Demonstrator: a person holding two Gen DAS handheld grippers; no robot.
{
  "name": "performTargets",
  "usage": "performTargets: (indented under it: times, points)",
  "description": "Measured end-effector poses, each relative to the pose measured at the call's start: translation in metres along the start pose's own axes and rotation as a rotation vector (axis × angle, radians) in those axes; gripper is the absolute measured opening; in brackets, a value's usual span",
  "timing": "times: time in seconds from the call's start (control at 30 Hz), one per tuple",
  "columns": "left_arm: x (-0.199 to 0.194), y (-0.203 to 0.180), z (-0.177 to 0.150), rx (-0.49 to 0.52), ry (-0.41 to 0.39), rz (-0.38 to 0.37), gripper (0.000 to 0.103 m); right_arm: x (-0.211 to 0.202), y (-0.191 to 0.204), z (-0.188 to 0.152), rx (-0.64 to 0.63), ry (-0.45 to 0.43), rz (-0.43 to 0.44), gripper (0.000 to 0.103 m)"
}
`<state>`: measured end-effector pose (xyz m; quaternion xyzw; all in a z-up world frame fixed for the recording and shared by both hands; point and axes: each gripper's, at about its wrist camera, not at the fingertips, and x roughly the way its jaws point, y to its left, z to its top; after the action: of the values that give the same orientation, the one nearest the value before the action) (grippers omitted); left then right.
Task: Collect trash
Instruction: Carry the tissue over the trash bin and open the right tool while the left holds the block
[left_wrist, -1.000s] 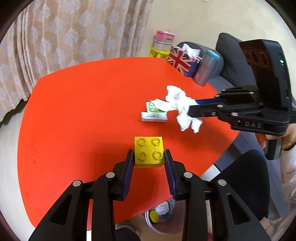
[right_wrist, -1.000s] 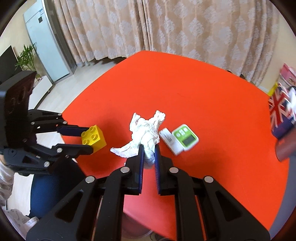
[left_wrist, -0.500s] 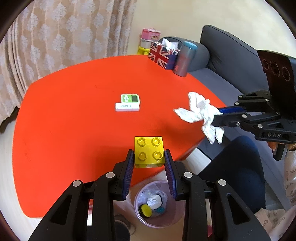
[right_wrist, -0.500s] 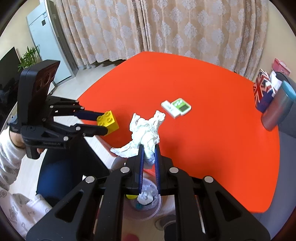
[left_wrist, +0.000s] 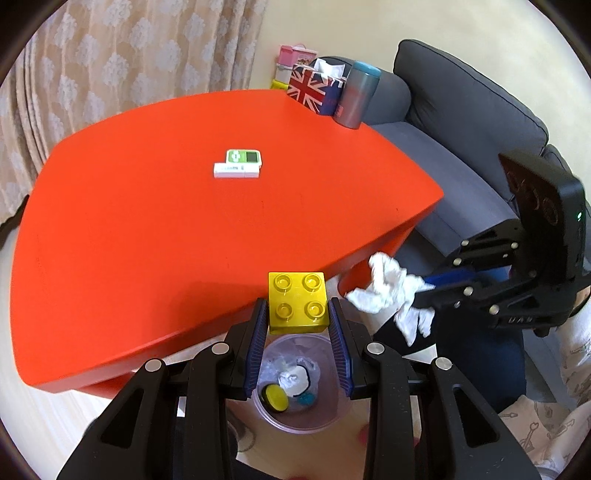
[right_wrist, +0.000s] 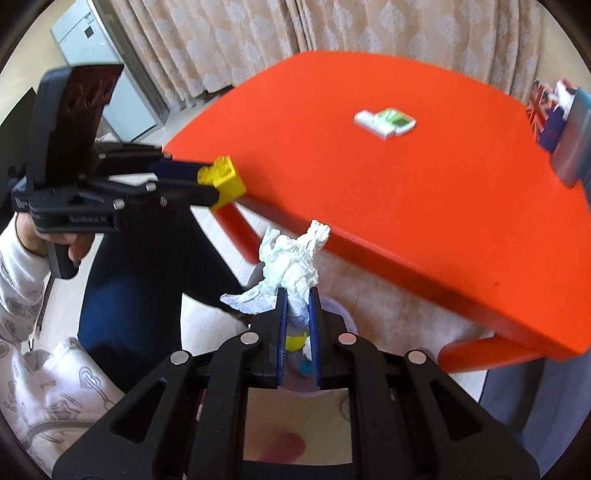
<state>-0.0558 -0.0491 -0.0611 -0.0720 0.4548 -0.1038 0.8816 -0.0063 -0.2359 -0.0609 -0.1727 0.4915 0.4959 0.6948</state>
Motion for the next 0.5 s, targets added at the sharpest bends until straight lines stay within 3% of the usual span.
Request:
performTargets:
  times: [0.27,0.33,0.4,0.5]
  points:
    - [-0.002,-0.001,-0.005,-0.001,0.003,-0.004,0.032,0.015,0.005,-0.002,-0.011,0.030,0.024,0.015]
    - [-0.003,-0.002,-0.006,-0.002,0.003,-0.005,0.032,0.015,0.004,-0.001,-0.006,0.028,0.026,0.033]
    - [-0.003,-0.002,-0.006,-0.002,0.003,-0.007,0.032,0.015,0.004,-0.001,-0.003,0.021,0.040,0.060]
    - [-0.003,-0.002,-0.006,-0.001,0.004,-0.010,0.032,0.013,0.003,-0.001,0.004,0.013,0.044,0.071]
